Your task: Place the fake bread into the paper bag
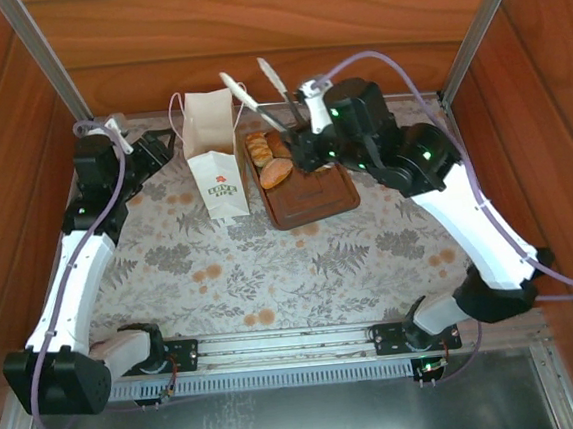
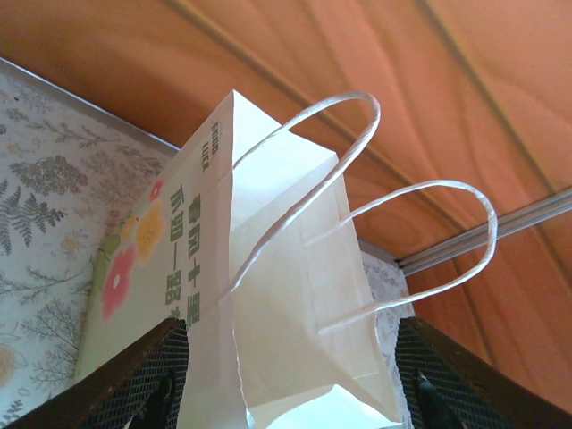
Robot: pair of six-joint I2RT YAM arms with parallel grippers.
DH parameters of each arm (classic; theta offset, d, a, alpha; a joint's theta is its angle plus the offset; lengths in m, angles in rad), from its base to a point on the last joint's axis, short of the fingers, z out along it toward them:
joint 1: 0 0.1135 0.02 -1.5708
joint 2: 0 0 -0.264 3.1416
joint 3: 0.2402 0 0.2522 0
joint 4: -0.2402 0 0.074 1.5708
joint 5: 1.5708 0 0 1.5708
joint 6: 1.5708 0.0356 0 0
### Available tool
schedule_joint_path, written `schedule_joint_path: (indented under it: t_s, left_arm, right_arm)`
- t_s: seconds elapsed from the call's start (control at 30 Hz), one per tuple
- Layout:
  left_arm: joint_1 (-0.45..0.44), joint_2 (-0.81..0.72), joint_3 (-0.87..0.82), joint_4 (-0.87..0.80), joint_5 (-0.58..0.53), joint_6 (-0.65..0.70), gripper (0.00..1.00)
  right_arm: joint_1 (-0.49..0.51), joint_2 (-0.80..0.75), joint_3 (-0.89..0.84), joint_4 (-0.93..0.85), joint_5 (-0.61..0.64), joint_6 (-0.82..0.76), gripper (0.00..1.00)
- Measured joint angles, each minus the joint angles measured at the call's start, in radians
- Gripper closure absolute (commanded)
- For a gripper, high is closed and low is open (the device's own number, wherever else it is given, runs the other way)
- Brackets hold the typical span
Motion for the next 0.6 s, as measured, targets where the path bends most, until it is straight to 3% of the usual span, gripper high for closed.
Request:
schedule_joint_path:
  t_s: [0.3, 0.6]
  left_arm:
    - [0.0, -0.138, -0.124, -0.006, -0.124, 0.017, 0.18]
    - [0.0, -0.167, -0.237, -0.019, -0.196, 0.005, 0.18]
  right_arm:
    - [-0.21, -0.237, -0.391, 0.018, -0.011, 0.071, 0.49]
    - [-0.323, -0.268, -0.653, 0.04, -0.06, 0.022, 0.5]
